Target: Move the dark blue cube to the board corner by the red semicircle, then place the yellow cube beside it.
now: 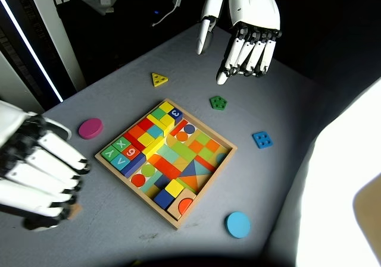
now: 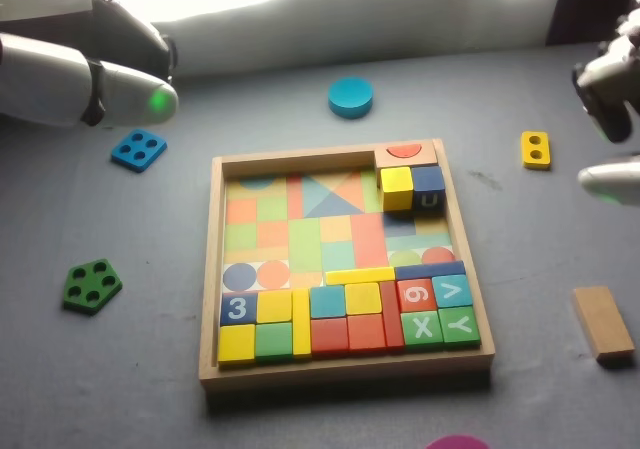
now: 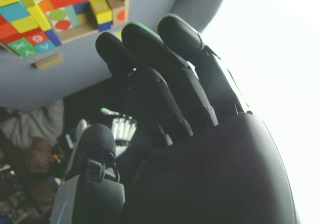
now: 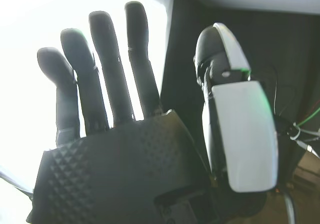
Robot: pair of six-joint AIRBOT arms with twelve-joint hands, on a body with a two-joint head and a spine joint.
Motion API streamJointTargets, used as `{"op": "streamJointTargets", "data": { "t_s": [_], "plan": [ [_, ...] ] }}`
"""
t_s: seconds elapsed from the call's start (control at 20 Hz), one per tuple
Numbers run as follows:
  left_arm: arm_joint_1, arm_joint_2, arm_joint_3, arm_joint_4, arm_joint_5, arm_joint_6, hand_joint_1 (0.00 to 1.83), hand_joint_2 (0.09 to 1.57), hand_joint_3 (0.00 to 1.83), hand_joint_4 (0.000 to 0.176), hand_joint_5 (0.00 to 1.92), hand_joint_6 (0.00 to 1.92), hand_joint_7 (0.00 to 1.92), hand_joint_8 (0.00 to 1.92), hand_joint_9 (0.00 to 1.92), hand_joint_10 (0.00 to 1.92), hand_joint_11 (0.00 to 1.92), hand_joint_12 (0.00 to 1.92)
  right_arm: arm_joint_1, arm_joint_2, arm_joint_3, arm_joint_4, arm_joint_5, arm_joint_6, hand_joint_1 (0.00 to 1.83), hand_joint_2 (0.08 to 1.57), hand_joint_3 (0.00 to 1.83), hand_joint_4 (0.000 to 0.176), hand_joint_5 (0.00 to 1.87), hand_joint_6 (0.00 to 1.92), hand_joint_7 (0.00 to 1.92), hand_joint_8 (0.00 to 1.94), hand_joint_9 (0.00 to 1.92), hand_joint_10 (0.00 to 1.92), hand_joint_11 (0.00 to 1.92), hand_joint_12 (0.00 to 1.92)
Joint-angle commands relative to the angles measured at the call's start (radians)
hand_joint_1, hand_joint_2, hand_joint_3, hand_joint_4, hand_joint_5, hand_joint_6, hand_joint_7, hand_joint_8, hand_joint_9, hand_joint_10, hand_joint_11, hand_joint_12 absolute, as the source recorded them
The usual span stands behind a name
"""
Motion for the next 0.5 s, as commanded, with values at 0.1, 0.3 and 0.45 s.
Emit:
{"op": "streamJointTargets", "data": {
  "t_s": [0.1,0.3,0.45],
  "plan": [
    [-0.012,0.001,-0.003,-0.035,-0.047,0.001,0.08,1.37,0.00,0.000,0.61,1.08,0.90,1.08,0.79,1.36,0.54,1.67,0.021,0.028,-0.007,-0.006,0.091,0.002,0.19,1.24,0.00,0.000,0.66,1.43,0.71,1.62,0.55,1.92,0.39,1.92],
    [-0.012,0.001,-0.003,-0.035,-0.047,0.001,0.07,1.37,0.00,0.000,0.62,1.05,0.87,1.11,0.77,1.39,0.54,1.69,0.019,0.028,-0.009,-0.006,0.090,0.027,0.20,1.24,0.00,0.000,0.70,1.43,0.77,1.64,0.62,1.92,0.41,1.92],
    [-0.011,0.001,-0.003,-0.035,-0.047,0.001,0.04,1.38,0.00,0.000,0.61,1.09,0.88,1.14,0.77,1.43,0.54,1.73,0.028,0.024,-0.008,-0.006,0.098,0.060,0.17,1.25,0.00,0.000,0.69,1.42,0.75,1.66,0.61,1.92,0.38,1.92]
  ]
}}
